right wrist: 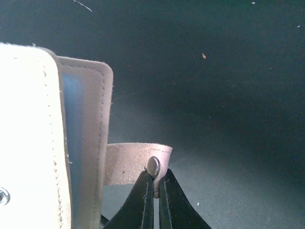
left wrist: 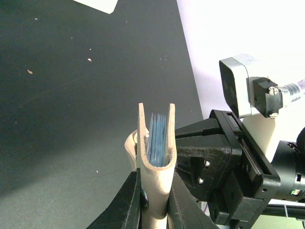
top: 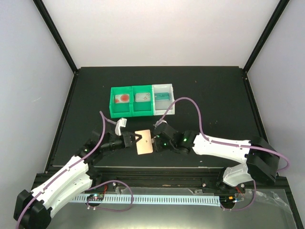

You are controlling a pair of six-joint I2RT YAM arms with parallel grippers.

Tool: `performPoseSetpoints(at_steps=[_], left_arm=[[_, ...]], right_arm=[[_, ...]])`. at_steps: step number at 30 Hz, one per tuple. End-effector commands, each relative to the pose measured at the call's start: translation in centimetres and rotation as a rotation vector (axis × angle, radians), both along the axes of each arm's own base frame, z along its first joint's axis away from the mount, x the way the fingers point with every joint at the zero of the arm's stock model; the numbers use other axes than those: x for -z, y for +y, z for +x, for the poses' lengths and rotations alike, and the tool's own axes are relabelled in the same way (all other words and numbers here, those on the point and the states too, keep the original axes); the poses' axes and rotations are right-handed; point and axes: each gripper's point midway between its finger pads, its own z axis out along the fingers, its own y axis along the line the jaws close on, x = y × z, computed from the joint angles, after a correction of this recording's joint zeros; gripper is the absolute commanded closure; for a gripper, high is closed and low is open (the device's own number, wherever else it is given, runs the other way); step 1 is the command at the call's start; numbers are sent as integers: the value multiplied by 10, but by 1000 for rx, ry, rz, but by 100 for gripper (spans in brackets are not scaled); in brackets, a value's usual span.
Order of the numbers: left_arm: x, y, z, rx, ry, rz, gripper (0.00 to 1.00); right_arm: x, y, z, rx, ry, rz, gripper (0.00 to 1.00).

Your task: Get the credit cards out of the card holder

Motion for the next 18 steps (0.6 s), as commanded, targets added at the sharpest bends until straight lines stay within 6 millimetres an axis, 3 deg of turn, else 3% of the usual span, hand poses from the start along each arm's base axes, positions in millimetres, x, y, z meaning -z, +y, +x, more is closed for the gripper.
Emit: performPoseSetpoints(at_steps=[1, 11, 18], left_arm=[[-10, -7, -4, 43, -29, -42, 98], [16, -8, 0, 37, 28, -3, 98], [57, -13, 8, 46, 125, 70, 98]], right_arm=[[-8, -3, 9, 16, -69, 41, 99], [-5, 0, 4, -17, -83, 94, 99], [22, -10, 10, 18, -82, 60, 99]])
